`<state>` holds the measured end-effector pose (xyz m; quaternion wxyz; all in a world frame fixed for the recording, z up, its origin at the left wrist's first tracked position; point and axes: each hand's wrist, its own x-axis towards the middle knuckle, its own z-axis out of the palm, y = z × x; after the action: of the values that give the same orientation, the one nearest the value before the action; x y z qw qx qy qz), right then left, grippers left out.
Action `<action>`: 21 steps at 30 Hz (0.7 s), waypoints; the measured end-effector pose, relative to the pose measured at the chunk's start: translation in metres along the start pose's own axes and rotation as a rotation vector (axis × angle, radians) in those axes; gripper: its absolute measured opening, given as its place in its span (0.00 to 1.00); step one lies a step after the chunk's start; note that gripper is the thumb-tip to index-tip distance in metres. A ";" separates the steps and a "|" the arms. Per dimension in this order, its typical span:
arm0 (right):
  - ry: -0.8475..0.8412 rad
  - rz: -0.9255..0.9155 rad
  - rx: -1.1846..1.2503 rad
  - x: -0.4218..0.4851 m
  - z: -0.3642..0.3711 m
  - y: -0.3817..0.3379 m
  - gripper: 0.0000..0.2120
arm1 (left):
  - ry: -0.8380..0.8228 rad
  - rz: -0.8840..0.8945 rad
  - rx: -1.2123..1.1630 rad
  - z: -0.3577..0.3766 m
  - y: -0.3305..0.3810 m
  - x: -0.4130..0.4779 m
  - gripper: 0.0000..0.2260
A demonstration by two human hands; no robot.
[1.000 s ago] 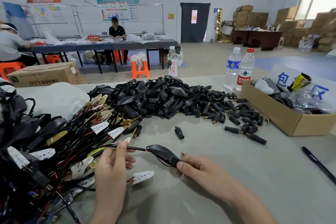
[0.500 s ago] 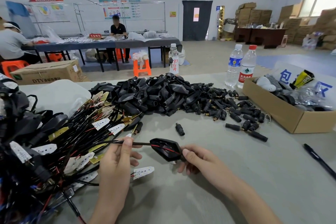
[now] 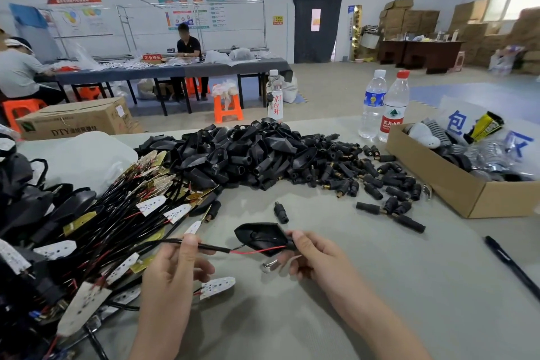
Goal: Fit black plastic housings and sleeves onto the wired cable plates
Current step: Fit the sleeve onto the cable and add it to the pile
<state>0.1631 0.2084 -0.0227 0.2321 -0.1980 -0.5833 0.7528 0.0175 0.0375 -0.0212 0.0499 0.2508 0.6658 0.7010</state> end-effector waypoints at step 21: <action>0.024 -0.007 0.275 -0.009 0.022 -0.002 0.16 | -0.320 -0.210 -0.203 0.011 0.012 -0.008 0.14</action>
<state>0.1582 0.1862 -0.0149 0.2667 -0.1711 -0.4725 0.8224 0.0325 0.0427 -0.0121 0.2528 0.2821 0.5979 0.7065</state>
